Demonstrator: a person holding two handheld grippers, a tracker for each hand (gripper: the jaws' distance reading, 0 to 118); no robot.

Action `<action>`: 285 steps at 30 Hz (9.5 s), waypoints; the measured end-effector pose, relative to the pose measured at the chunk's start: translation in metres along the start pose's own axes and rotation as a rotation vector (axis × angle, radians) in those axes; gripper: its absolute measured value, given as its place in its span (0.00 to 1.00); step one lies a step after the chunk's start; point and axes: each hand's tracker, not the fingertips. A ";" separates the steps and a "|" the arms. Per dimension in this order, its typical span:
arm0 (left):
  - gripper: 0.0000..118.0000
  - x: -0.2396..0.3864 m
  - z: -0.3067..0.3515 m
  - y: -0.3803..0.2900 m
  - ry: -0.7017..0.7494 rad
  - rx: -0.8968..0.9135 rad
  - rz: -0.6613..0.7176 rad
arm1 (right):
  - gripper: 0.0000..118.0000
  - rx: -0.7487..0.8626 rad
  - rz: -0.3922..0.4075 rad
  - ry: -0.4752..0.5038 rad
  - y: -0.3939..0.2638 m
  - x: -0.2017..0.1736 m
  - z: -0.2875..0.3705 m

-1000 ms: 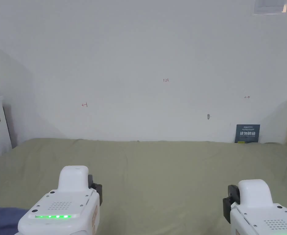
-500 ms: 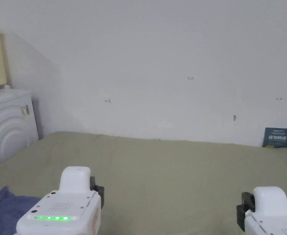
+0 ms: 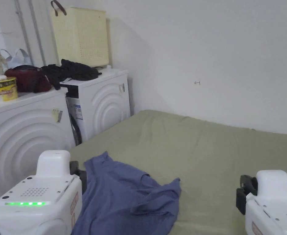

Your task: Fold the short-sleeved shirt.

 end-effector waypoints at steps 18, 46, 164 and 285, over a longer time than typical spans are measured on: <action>0.00 0.008 -0.076 -0.031 -0.087 -0.184 0.043 | 0.00 -0.088 0.013 0.025 -0.019 -0.009 -0.026; 0.78 0.086 -0.318 -0.172 -0.225 -0.830 -0.072 | 0.00 -0.358 -0.066 0.008 -0.105 0.005 -0.091; 0.00 0.347 -0.223 -0.166 -0.684 -0.684 -0.253 | 0.00 -0.476 -0.260 -0.385 -0.159 0.219 0.037; 0.00 0.363 -0.371 0.035 -0.321 -0.442 -0.115 | 0.02 -0.465 -0.271 -0.421 0.020 0.492 -0.104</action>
